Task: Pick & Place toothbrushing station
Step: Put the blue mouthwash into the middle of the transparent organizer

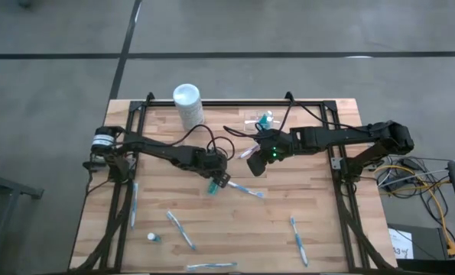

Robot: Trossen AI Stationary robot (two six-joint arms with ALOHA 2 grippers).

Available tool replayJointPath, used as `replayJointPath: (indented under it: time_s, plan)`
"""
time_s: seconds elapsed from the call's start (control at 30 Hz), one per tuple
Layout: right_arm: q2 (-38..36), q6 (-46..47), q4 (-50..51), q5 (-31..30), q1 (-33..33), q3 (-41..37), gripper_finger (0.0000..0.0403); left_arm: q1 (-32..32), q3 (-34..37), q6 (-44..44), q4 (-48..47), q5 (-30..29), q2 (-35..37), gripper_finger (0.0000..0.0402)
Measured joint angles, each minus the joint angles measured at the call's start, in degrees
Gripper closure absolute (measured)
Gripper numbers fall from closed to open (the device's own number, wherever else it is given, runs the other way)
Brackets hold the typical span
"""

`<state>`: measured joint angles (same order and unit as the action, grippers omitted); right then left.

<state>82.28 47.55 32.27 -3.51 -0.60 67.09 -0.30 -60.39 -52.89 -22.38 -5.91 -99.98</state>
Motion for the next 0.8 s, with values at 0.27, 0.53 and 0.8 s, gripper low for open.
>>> replayJointPath:
  time_s: [0.27,0.53,0.8]
  plan:
    - [0.0,0.0,0.0,0.0,0.0,0.0,0.0275,0.4,2.9,-0.3,5.5,1.1,0.0,0.0188]
    - [0.0,0.0,0.0,0.0,0.0,0.0,0.0275,0.5,3.1,0.3,5.9,1.1,-0.3,0.0188]
    - [0.0,0.0,0.0,0.0,0.0,0.0,0.0275,0.5,3.0,-1.0,8.1,1.3,-0.3,0.0188]
